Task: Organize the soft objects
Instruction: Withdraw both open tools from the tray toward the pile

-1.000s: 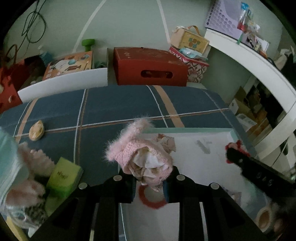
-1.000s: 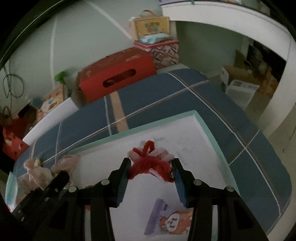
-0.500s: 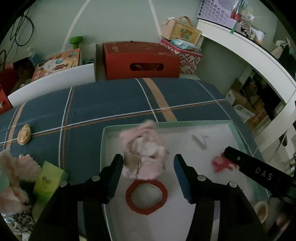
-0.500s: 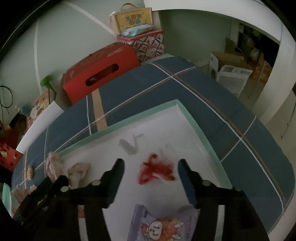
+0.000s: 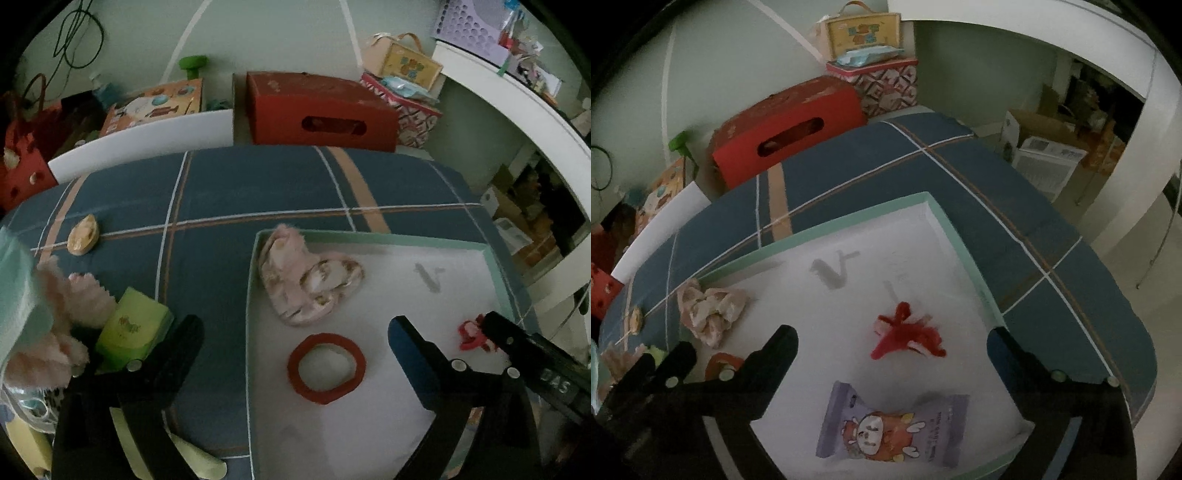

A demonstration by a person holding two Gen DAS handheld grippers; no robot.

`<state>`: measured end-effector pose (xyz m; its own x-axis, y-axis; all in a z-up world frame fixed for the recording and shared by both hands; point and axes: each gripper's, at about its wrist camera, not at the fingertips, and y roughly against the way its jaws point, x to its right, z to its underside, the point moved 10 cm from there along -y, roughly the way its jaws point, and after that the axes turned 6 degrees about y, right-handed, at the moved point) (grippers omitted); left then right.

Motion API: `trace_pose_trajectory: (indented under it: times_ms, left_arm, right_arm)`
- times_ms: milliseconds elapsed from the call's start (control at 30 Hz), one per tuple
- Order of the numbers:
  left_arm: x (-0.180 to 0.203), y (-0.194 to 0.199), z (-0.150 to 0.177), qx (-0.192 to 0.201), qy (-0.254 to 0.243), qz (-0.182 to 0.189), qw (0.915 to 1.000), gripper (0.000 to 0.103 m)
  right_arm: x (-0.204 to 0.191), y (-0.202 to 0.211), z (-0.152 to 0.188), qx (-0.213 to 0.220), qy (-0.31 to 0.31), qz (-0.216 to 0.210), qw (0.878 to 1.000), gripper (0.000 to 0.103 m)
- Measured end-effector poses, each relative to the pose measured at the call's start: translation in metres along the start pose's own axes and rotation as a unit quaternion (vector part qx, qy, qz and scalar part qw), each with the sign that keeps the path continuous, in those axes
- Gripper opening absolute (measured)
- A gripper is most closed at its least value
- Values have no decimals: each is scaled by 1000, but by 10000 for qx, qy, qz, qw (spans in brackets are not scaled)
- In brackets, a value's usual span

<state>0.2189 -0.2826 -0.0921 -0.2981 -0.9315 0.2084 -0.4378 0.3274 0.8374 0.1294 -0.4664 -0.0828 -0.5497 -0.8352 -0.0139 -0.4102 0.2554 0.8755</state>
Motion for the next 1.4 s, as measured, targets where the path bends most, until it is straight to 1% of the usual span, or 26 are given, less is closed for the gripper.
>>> trace_pose_trajectory:
  times_ms: [133,333,500,567,733,867,1000,1067,1133,1400]
  left_arm:
    - [-5,0,2,-14,100,-48,9999,100]
    - [-12,14,2,140,186,-63,9997,100]
    - [-22,26,4,190,358,-45,9992,100]
    - [-25,34,5,265,398,-49,9988,100]
    - [-28,53,7,423,365,-48,9984,100]
    - [-32,68,12,489,393,-28,9980,100]
    - [-39,80,17,501,381,-74,9980,100]
    - [-46,87,18,518,422,-42,9978,100]
    - [-57,94,20,534,509,-65,9973,100]
    - [-117,123,30,642,925,-333,9931,100]
  right_arm:
    - [-4,1,1,-16,-26,-153,9999,103]
    - [-9,5,2,-6,111,-119,9999,103]
    - [-15,10,5,39,289,-78,9995,103]
    - [-19,12,7,29,361,-95,9993,103]
    - [-26,28,9,192,454,-107,9987,103]
    - [-38,39,14,235,510,-366,9978,103]
    - [-54,46,20,281,840,-190,9959,103]
    - [-62,48,23,294,973,-210,9946,103]
    - [-75,49,27,262,1077,-352,9932,103]
    - [-112,59,48,256,1380,-639,9880,103]
